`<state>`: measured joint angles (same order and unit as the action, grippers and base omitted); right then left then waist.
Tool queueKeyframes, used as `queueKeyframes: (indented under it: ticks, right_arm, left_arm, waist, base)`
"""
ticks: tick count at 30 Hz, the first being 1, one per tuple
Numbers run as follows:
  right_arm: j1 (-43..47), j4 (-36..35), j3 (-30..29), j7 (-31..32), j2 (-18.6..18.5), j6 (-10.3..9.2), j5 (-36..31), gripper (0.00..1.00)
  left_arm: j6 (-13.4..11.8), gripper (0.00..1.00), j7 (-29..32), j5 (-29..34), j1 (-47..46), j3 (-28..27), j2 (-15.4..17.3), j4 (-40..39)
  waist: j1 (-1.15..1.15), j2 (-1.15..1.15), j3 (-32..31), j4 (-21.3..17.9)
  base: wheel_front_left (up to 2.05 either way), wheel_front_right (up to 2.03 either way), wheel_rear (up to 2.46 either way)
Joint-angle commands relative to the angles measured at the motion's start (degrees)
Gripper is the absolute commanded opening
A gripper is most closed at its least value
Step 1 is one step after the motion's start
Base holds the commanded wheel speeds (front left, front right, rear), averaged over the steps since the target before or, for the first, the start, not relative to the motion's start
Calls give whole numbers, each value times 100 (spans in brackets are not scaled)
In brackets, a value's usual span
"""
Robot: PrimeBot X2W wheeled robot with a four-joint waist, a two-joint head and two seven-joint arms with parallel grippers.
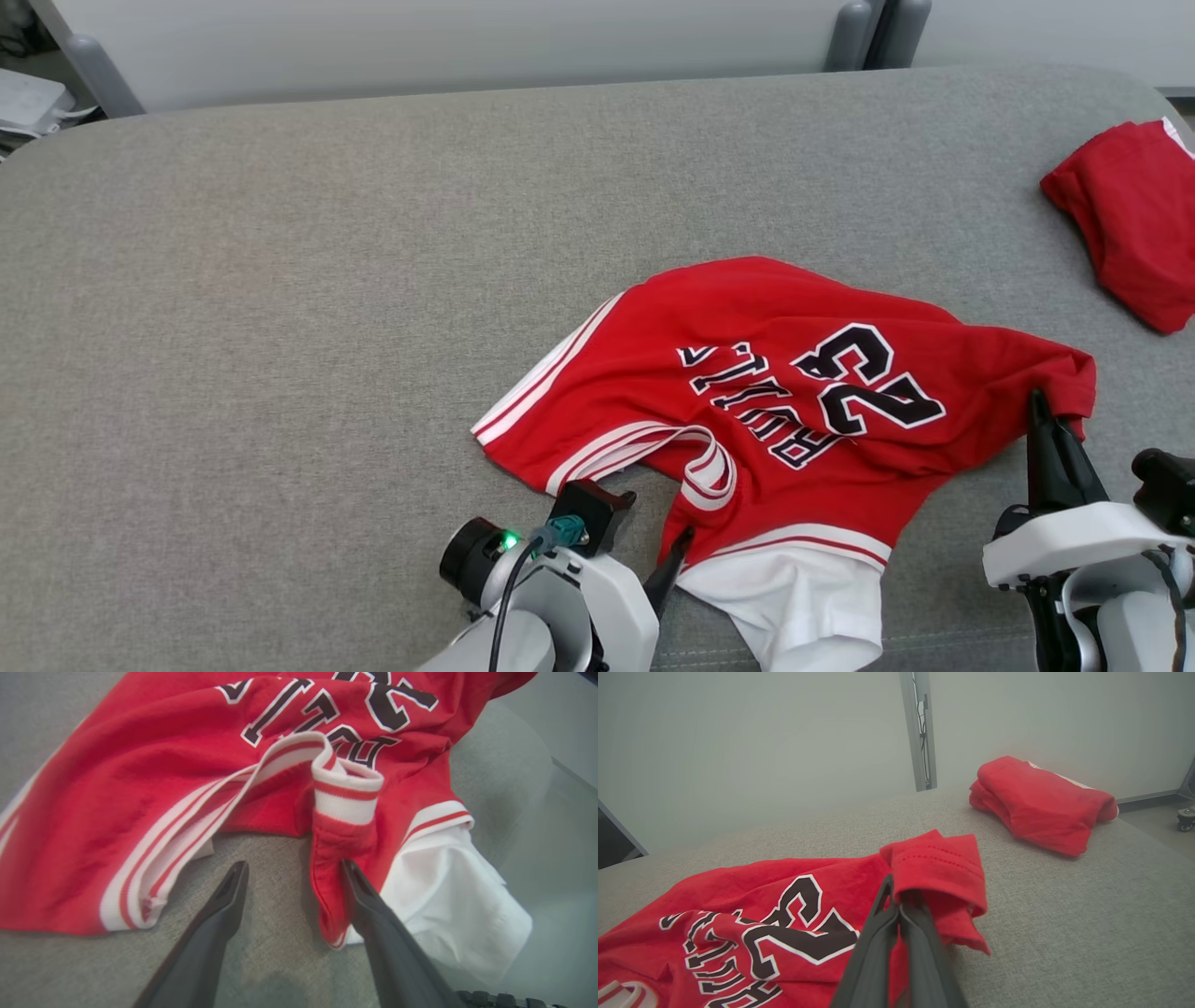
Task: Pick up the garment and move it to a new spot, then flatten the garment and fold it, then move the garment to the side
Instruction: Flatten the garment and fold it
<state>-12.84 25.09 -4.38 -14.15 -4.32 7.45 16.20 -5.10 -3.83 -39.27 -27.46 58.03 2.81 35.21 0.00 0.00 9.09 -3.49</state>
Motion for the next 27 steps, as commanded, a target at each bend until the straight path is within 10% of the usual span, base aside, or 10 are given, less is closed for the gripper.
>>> queueKeyframes:
  ticks: [1,2,12,27]
  right_arm:
    - [-176,-108,178,-61,-104,3,38,0]
    - [-199,-103,213,-61,-122,3,51,0]
    - [-250,-85,503,-62,-332,3,282,0]
    - [-1074,-1387,1410,-84,-867,3,411,0]
  left_arm:
    - [-52,48,-102,-103,-327,-36,7,-17]
    - [-73,0,-162,-168,-412,53,7,55]
    - [-394,0,-1054,-327,-1235,-198,101,607]
    - [-559,0,-1098,-38,-1977,-1461,2057,-628]
  waist:
    - [0,0,30,-34]
    - [0,0,46,-52]
    - [0,0,-50,45]
    - [0,0,-495,283]
  base:
    - [0,0,0]
    - [0,0,0]
    - [0,0,0]
    - [0,0,0]
